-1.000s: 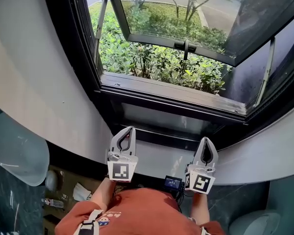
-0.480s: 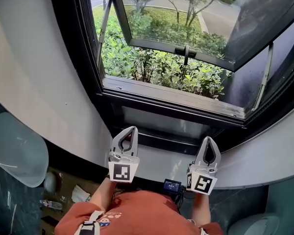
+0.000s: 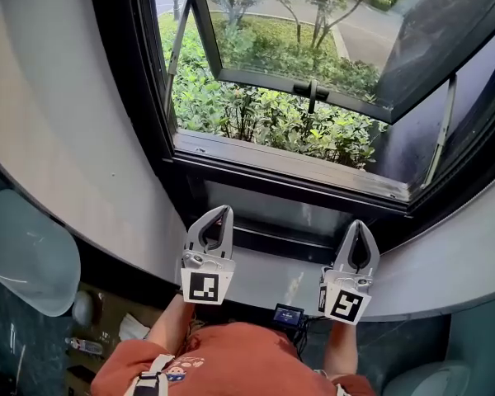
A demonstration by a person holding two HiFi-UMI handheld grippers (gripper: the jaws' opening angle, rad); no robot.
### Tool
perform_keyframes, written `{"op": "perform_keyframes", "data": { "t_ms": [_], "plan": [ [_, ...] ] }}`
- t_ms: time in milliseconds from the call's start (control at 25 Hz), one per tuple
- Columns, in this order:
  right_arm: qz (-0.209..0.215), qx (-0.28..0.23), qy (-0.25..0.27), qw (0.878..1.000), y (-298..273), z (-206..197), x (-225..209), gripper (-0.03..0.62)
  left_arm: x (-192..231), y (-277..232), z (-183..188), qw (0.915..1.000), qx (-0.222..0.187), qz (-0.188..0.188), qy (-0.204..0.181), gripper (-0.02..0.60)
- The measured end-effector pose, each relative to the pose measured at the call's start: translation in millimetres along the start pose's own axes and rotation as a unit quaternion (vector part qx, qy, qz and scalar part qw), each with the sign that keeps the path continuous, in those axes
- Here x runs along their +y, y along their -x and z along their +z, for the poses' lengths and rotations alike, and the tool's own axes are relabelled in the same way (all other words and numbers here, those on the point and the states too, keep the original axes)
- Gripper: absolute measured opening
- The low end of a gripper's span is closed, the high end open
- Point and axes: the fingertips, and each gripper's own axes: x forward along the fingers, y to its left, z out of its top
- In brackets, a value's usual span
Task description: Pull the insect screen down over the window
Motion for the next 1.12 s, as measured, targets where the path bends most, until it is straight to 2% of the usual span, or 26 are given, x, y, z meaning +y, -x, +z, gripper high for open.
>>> {"op": "perform_keyframes", "data": {
  "t_ms": [600,920,1120],
  "plan": [
    [-0.010,-0.066,0.033,0.997,-23,50,-18,0.011,18,-17,49,0.9978,-0.055,0.015,-0.035,0.006],
    [-0.014,-0.108,0.058,0.992,-36,86,-28,0.011,31,-29,90,0.9922,-0.103,0.018,-0.069,0.006],
    [-0.017,-0.133,0.067,0.989,-44,107,-35,0.011,37,-36,110,0.9885,-0.129,0.021,-0.076,0.006]
  ]
}}
